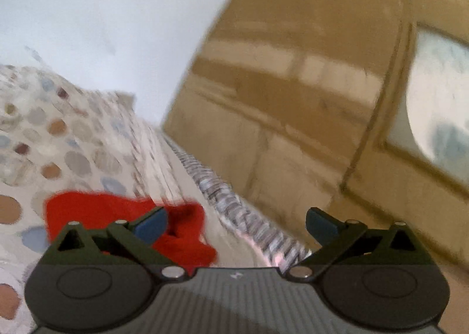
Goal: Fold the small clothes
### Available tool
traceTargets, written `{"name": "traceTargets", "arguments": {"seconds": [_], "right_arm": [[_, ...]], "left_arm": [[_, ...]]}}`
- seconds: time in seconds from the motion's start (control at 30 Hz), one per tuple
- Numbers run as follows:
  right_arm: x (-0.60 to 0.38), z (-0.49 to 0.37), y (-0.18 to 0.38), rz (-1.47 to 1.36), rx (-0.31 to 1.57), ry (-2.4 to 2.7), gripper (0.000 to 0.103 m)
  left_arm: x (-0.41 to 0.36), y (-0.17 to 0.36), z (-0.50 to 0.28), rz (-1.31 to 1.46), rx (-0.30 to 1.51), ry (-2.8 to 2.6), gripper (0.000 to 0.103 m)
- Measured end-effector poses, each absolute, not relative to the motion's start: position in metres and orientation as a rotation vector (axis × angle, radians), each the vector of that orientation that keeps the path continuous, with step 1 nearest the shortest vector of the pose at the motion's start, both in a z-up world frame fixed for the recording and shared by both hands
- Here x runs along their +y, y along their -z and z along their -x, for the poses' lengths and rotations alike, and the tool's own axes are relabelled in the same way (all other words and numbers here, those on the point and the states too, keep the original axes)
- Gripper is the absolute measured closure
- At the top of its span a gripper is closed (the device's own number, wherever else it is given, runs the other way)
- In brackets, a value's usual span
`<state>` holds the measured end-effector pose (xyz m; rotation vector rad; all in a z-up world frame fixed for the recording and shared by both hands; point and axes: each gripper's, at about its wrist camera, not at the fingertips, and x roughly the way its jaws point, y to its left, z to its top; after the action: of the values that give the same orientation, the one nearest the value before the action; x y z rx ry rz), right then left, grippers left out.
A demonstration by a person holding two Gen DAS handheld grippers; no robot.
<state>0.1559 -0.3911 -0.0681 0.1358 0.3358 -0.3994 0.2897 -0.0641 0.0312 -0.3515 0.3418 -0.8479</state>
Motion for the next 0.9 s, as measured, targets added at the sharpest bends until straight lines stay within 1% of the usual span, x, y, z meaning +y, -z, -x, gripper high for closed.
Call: {"name": "traceTargets", "arguments": {"seconds": [0.07, 0.1, 0.27, 0.37, 0.43, 0.53, 0.67, 0.77, 0.83, 0.9], "right_arm": [[-0.388, -0.158, 0.067, -0.14, 0.335, 0.391, 0.0], [-0.387, -0.159, 0.066, -0.14, 0.331, 0.385, 0.0], [-0.377, -0.168, 0.055, -0.147, 0.297, 0.333, 0.0], [-0.372, -0.174, 0.045, -0.168, 0.267, 0.296, 0.0], [-0.368, -0.177, 0.04, -0.171, 0.248, 0.281, 0.0], [-0.362, -0.179, 0.035, -0.164, 0.239, 0.267, 0.0], [-0.362, -0.178, 0.038, -0.162, 0.256, 0.263, 0.0], [-0.368, -0.178, 0.038, -0.187, 0.267, 0.233, 0.0], [-0.377, -0.182, 0.035, -0.252, 0.276, 0.178, 0.0], [-0.392, -0.193, 0.028, -0.389, 0.287, 0.069, 0.001]], "left_arm": [[-0.047, -0.033, -0.289, 0.412, 0.317, 0.735, 0.001], [-0.039, -0.032, -0.292, 0.435, 0.333, 0.666, 0.001], [-0.019, -0.001, -0.319, 0.488, 0.548, 0.417, 0.001], [-0.02, 0.02, -0.323, 0.521, 0.635, 0.439, 0.001], [-0.027, 0.031, -0.319, 0.516, 0.658, 0.473, 0.001], [-0.044, 0.043, -0.313, 0.442, 0.695, 0.538, 0.0], [-0.07, 0.052, -0.291, 0.233, 0.633, 0.513, 0.0], [-0.08, 0.054, -0.275, 0.158, 0.602, 0.497, 0.0], [-0.086, 0.055, -0.272, 0.123, 0.589, 0.492, 0.0], [-0.087, 0.056, -0.271, 0.114, 0.582, 0.489, 0.0]]}}
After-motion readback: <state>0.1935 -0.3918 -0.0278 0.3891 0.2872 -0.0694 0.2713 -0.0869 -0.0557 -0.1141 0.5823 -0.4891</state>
